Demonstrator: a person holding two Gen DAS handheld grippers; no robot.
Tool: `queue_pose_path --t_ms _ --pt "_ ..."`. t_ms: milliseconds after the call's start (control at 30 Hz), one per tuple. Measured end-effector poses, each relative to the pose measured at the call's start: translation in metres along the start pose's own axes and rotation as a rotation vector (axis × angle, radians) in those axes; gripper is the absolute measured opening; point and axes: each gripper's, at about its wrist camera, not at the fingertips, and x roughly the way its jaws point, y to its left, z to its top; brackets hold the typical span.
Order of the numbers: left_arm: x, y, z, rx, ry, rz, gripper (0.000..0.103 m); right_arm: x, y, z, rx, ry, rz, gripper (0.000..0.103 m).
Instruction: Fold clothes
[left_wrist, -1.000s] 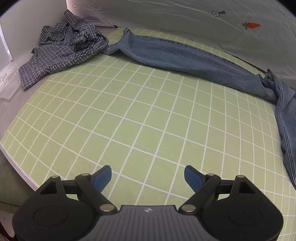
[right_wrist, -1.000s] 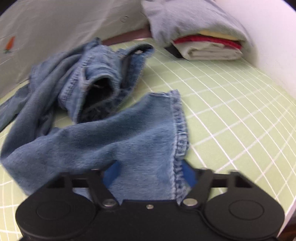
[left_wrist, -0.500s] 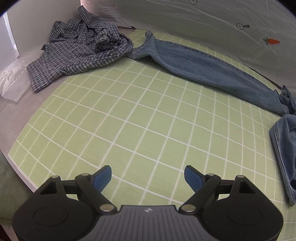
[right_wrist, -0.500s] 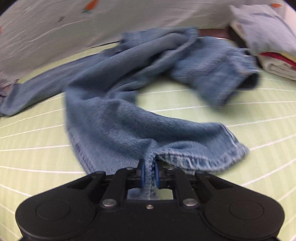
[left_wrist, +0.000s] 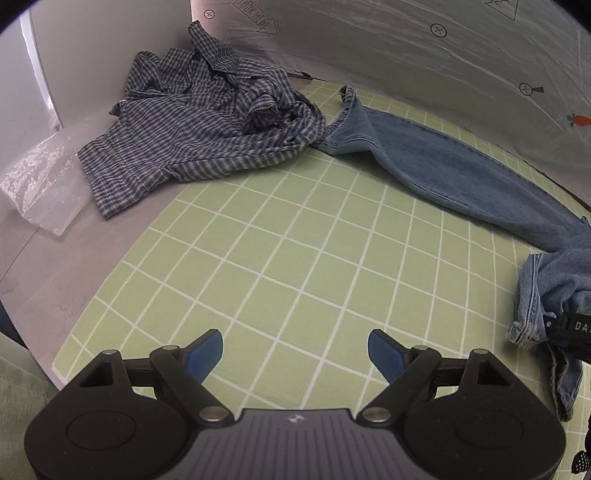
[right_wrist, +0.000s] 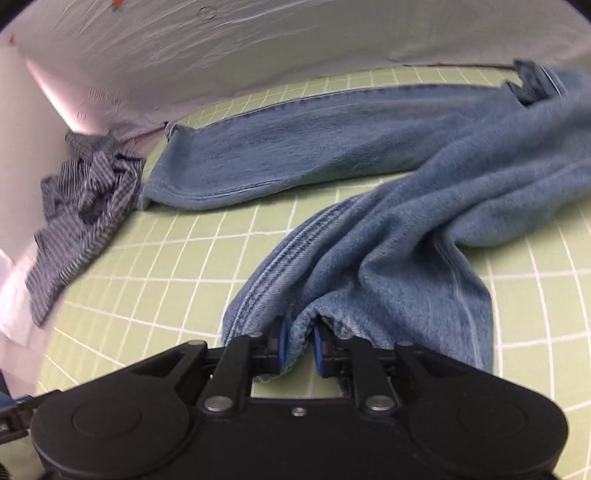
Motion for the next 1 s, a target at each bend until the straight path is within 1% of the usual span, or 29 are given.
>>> queue_pose_path --t_ms 100,200,233,267,300,400,500,600,667,833,933,1000 --pt "0.005 -0.022 -0.002 0.023 0.010 -0.036 0.086 -0.007 -0.014 0.005 0.094 0.009 0.045 0.029" --pt "0.006 -0.052 -0.009 0.046 0.023 -0.077 0.086 -0.033 -0.036 0.001 0.165 -0.021 0.094 0.046" --pt "0.005 -0.062 -0.012 0.052 0.025 -0.089 0.086 -0.043 -0.043 0.000 0.175 -0.039 0.108 0.054" --pt "0.005 -0.073 -0.015 0.057 0.028 -0.101 0.086 -0.054 -0.051 0.000 0.183 -0.057 0.119 0.060" --pt "0.004 -0.084 -0.017 0.061 0.030 -0.111 0.086 -0.064 -0.060 0.000 0.192 -0.076 0.122 0.061" --pt "0.002 -0.113 -0.026 0.067 0.040 -0.137 0.087 -0.092 -0.091 0.003 0.224 -0.118 0.087 0.065" --pt "0.002 -0.136 -0.036 0.056 0.054 -0.153 0.087 -0.108 -0.128 0.005 0.258 -0.137 0.008 0.065" --pt "0.004 -0.152 -0.043 -0.004 0.065 -0.172 0.087 -0.119 -0.168 0.004 0.300 -0.147 -0.066 0.065" --pt "0.008 -0.161 -0.044 -0.047 0.073 -0.167 0.087 -0.128 -0.192 0.005 0.312 -0.156 -0.126 0.066" --pt "0.022 -0.178 -0.040 -0.136 0.079 -0.127 0.087 -0.144 -0.240 0.023 0.279 -0.210 -0.316 0.066" --pt "0.030 -0.184 -0.034 -0.165 0.073 -0.114 0.087 -0.153 -0.259 0.040 0.229 -0.279 -0.432 0.067" --pt "0.035 -0.188 -0.029 -0.179 0.067 -0.110 0.083 -0.160 -0.273 0.053 0.193 -0.329 -0.514 0.068"
